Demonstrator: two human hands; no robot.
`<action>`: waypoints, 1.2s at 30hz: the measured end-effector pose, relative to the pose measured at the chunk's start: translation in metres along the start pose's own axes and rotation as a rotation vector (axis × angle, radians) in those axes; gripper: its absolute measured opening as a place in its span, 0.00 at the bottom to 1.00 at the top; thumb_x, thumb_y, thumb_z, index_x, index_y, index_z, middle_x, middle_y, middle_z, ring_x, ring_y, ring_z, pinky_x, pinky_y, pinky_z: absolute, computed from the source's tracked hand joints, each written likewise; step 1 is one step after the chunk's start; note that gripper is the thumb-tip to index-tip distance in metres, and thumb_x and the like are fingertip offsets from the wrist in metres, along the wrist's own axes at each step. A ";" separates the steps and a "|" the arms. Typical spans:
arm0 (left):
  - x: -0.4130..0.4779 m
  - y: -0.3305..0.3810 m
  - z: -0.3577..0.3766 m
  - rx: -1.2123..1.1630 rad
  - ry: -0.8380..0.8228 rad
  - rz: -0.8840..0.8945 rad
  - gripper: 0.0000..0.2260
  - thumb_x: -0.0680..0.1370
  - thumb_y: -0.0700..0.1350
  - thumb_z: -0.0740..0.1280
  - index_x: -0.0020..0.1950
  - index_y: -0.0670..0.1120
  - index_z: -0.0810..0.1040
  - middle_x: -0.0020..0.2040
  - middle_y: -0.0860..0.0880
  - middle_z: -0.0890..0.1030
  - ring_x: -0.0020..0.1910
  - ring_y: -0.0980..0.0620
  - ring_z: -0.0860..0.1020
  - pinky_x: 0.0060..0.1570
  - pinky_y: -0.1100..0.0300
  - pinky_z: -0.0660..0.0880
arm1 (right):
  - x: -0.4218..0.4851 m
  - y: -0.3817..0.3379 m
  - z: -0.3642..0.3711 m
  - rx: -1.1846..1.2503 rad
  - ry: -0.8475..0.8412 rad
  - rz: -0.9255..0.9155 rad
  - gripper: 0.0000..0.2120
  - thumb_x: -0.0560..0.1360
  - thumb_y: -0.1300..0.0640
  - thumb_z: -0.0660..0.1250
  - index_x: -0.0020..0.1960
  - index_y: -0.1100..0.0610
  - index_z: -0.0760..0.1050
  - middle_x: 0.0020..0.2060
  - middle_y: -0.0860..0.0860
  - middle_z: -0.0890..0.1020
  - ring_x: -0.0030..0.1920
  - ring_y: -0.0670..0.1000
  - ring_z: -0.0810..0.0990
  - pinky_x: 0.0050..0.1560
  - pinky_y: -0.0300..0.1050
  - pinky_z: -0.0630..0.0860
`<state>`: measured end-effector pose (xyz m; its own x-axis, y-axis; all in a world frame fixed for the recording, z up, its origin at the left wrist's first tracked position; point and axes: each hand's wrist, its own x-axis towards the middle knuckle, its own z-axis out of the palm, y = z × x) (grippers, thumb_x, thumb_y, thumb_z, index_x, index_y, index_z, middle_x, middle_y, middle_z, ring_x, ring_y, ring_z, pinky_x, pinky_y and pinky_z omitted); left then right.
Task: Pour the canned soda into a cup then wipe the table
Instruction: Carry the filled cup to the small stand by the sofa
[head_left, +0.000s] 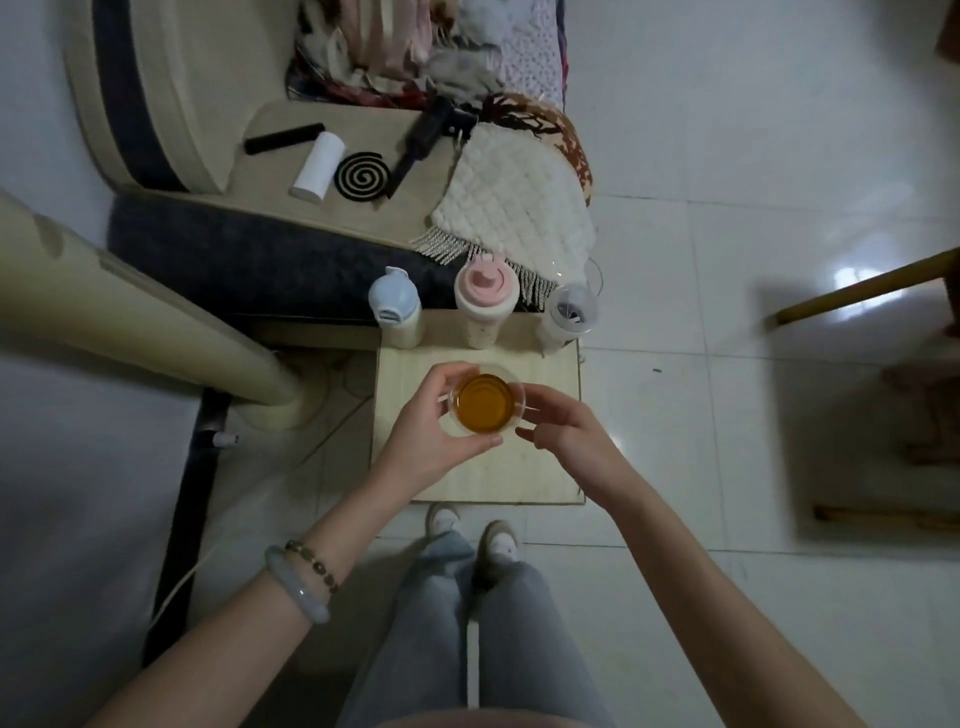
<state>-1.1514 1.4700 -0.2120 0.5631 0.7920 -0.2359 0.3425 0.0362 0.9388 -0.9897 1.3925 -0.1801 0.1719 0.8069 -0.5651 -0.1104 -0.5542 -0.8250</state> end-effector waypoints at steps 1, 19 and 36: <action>0.007 -0.012 0.001 -0.001 -0.004 -0.007 0.32 0.64 0.41 0.79 0.62 0.54 0.69 0.60 0.59 0.75 0.63 0.59 0.72 0.62 0.58 0.71 | 0.011 0.007 0.002 0.002 0.012 0.021 0.29 0.66 0.74 0.55 0.63 0.57 0.74 0.59 0.54 0.79 0.62 0.51 0.75 0.64 0.52 0.72; 0.089 -0.193 0.067 0.007 0.010 -0.148 0.31 0.63 0.49 0.80 0.60 0.61 0.69 0.59 0.63 0.75 0.59 0.65 0.72 0.57 0.68 0.69 | 0.154 0.162 -0.011 0.019 0.078 0.079 0.27 0.70 0.76 0.57 0.58 0.51 0.76 0.55 0.46 0.81 0.55 0.39 0.78 0.52 0.33 0.74; 0.101 -0.228 0.075 0.008 0.001 -0.141 0.32 0.61 0.59 0.76 0.62 0.58 0.69 0.59 0.63 0.76 0.61 0.61 0.74 0.60 0.59 0.73 | 0.176 0.190 -0.010 0.060 0.052 0.080 0.23 0.63 0.61 0.62 0.57 0.50 0.78 0.53 0.45 0.82 0.56 0.42 0.79 0.60 0.44 0.74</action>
<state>-1.1161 1.4965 -0.4683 0.5086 0.7798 -0.3650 0.4242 0.1419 0.8944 -0.9701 1.4272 -0.4369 0.2106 0.7483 -0.6291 -0.1840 -0.6017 -0.7773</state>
